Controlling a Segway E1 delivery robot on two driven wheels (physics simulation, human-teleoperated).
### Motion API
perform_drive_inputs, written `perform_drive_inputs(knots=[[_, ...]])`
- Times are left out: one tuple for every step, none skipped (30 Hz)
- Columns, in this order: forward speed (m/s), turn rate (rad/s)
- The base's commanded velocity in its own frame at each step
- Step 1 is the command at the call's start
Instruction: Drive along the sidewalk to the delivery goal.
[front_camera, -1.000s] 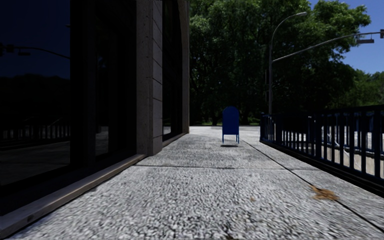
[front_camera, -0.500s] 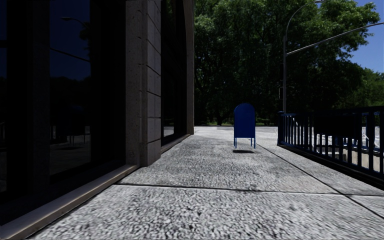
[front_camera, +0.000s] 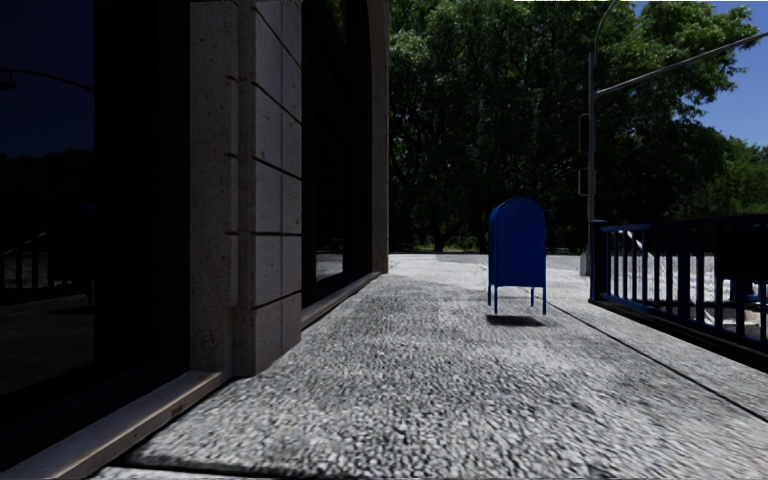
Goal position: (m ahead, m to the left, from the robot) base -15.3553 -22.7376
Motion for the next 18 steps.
perform_drive_inputs(knots=[[2.0, 0.0], [2.0, 0.0], [2.0, 0.0], [2.0, 0.0], [2.0, 0.0], [2.0, 0.0], [2.0, 0.0], [2.0, 0.0], [2.0, -0.01], [2.0, -0.11], [2.0, -0.19], [2.0, -0.19], [2.0, -0.23], [2.0, -0.27], [2.0, -0.28], [2.0, -0.28], [2.0, -0.28], [2.0, -0.28]])
